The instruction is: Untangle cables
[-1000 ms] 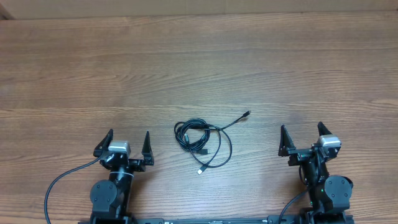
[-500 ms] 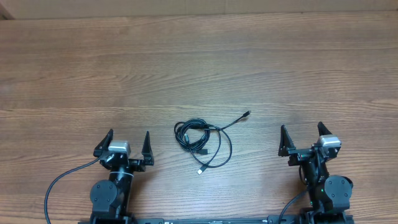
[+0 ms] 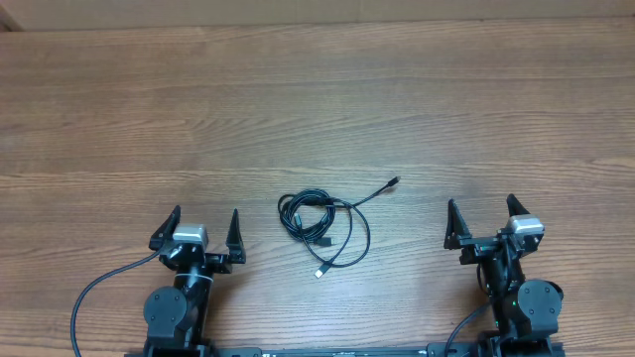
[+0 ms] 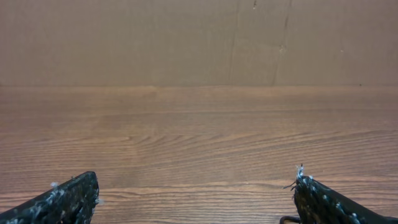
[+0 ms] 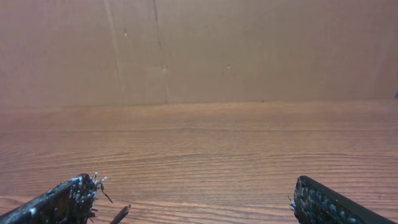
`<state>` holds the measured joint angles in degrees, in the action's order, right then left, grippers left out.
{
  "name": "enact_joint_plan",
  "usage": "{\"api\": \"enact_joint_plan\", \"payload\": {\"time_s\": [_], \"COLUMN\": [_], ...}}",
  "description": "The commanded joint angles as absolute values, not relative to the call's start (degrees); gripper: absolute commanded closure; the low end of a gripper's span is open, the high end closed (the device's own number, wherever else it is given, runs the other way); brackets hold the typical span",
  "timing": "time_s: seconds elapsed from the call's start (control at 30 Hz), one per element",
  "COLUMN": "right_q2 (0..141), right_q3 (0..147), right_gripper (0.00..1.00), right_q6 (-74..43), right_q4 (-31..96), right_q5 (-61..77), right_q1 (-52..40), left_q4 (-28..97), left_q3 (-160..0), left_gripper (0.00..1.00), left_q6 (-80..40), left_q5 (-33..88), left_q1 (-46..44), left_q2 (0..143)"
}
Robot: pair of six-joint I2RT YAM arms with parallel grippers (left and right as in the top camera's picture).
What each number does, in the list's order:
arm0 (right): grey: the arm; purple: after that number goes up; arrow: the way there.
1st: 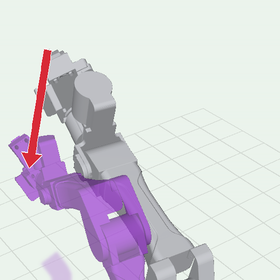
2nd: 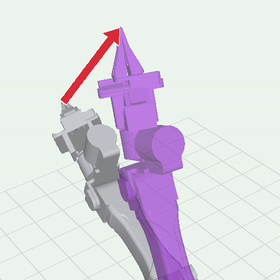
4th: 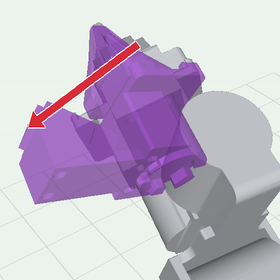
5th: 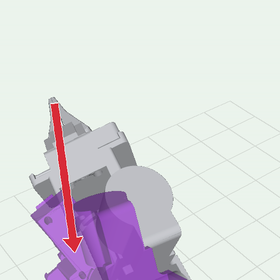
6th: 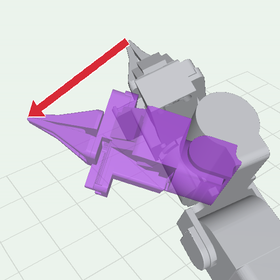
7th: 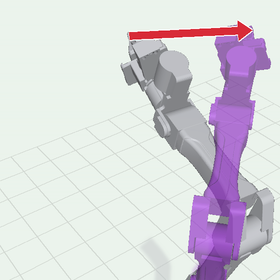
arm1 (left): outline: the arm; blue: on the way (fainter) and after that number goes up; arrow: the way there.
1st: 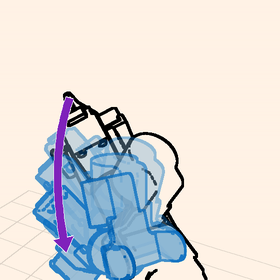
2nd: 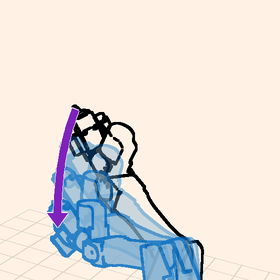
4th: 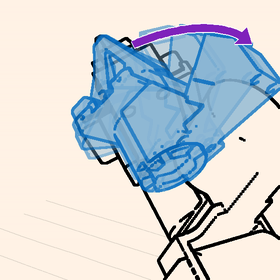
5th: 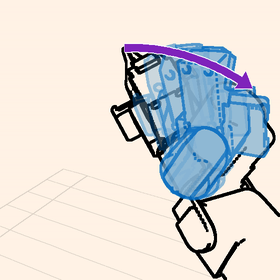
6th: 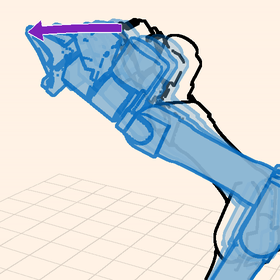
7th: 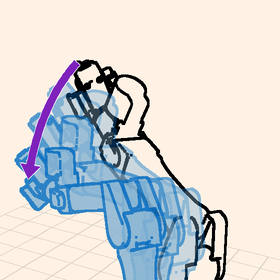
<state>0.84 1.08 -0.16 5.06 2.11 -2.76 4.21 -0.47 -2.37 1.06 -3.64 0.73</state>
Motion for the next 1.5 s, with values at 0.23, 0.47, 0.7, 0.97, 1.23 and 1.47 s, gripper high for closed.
{"api": "enact_joint_plan", "payload": {"time_s": [0.23, 0.47, 0.7, 0.97, 1.23, 1.47], "right_q2": [0.34, 0.34, 0.34, 0.34, 0.38, 0.38], "right_q3": [0.49, 0.49, 0.49, 0.49, 0.49, 0.49], "right_gripper": [0.00, 0.00, 0.00, 0.00, 0.00, 0.00], "right_q6": [0.10, 0.10, 0.10, 0.10, 0.10, 0.10], "right_q4": [4.62, 4.62, 4.62, 4.62, 4.62, 4.62], "right_q5": [1.56, 1.56, 1.56, 1.56, 1.56, 1.56], "right_q1": [-2.92, -2.92, -2.92, -2.92, -2.92, -2.92], "left_q4": [-2.90, -3.36, -3.18, 4.36, 9.28, 9.47], "left_q3": [-0.30, -1.19, -6.26, -15.00, -22.00, -23.49], "left_gripper": [0.00, 0.00, 0.01, 0.00, 0.00, 0.00], "left_q6": [-1.91, -4.38, -5.17, -5.15, -5.13, -5.39], "left_q5": [4.21, 7.75, 7.75, 7.75, 11.40, 15.46], "left_q1": [-3.11, -3.11, -3.14, -3.14, -3.11, -3.14], "left_q2": [0.25, 0.25, 0.25, 0.27, 0.32, 0.32]}}
